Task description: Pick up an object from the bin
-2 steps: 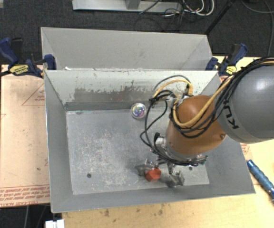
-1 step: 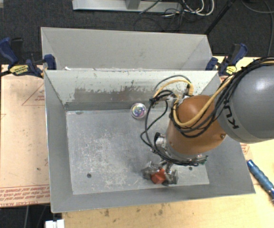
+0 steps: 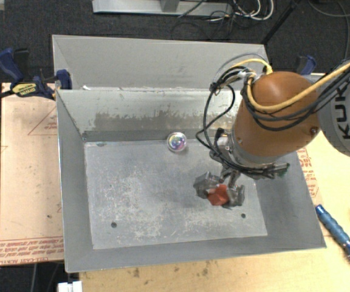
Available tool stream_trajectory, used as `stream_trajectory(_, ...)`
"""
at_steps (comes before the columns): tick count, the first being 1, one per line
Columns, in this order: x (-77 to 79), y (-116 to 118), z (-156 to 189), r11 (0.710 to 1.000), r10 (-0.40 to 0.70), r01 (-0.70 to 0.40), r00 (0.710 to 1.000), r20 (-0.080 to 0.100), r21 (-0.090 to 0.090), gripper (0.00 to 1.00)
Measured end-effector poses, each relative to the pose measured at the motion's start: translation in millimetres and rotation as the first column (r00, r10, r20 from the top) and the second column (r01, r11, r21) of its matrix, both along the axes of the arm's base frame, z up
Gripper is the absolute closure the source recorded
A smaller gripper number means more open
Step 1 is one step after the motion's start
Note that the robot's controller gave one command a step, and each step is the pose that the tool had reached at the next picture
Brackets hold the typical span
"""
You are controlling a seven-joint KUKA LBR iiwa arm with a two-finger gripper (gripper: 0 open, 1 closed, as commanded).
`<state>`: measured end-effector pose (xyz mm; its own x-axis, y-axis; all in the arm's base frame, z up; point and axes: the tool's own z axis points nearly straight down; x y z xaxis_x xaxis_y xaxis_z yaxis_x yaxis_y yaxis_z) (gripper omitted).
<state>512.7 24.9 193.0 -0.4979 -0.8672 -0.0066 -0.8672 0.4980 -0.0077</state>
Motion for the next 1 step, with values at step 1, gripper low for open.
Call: stream_trajectory(1, 17.8, -5.6, 90.9, 1.0, -0.025, 0.025, 1.0, 0.002, 0.0, 1.0)
